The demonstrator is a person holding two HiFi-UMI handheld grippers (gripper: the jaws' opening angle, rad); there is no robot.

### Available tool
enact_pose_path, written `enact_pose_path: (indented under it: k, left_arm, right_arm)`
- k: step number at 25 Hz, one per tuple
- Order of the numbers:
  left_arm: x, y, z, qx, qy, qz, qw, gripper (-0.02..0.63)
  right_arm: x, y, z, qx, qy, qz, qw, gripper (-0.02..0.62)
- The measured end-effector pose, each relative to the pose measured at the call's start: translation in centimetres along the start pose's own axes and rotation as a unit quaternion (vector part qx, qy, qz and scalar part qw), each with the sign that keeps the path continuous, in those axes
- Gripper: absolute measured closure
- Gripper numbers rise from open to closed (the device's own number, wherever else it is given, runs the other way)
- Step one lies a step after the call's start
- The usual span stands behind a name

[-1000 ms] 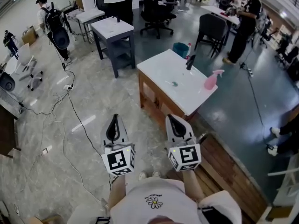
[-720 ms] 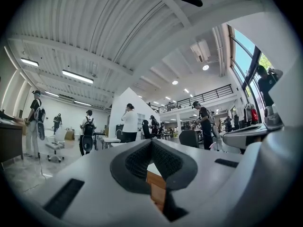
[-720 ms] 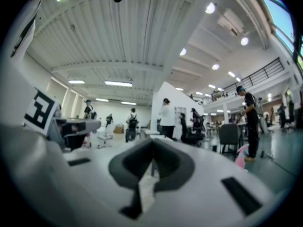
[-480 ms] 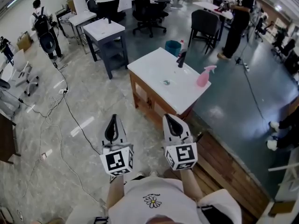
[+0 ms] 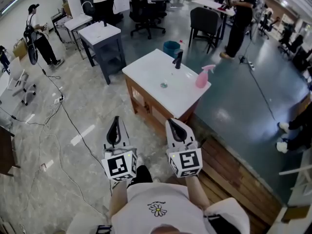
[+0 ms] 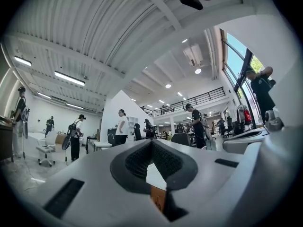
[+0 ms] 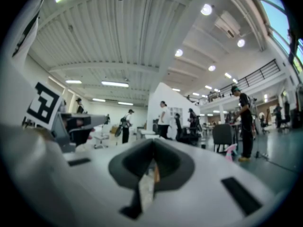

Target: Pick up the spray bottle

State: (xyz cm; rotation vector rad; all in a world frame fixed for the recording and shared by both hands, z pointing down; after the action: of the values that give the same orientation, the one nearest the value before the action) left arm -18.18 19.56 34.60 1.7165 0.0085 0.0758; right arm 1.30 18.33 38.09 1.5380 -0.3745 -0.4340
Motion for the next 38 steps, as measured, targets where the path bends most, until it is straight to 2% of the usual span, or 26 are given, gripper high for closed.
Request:
enact_pose_path:
  k: [4, 11, 20, 29, 38]
  left_arm:
    - [0.9, 0.0, 1.0, 0.01, 0.009, -0.004, 0.9999, 0.588]
    - [1.4, 0.0, 4.0, 0.033, 0.025, -0.019, 0.999, 0.588]
    - [-0.1, 1.7, 8.1, 0.023, 0.03, -0.026, 0.9989, 0.588]
    - [-2.8, 4.3, 16.0, 0.014, 0.046, -0.04, 0.998, 0.588]
    - [-7.4, 6.4, 28.3, 0.011, 0.074, -0.058, 0.9955, 0.588]
  right_arm:
    - [1.2, -0.1, -0.2, 0.01, 0.008, -0.001, 1.0, 0.565]
    - [2.5, -0.9, 1.4, 0.021, 0.016, -0.031, 0.999, 0.565]
    - [3.8, 0.1, 5.5, 0.009, 0.027, -0.024, 0.999, 0.565]
    - [4.9, 0.8, 14.0, 0.001, 0.03, -0.032, 0.999, 0.565]
    - [7.8, 0.6, 27.3, -0.016, 0.049, -0.036, 0.998, 0.565]
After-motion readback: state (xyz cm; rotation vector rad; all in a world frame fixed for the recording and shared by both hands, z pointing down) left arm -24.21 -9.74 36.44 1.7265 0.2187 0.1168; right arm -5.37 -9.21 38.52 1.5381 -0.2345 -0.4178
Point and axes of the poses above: the fingertips, and each gripper's own axes: z forward along the fingers, x to its right, y out of its underside, the point moved 4 cm from there along -z, backward along the fingers, and after that the axes turned 1 degree about -x, right-handed, at the moved point
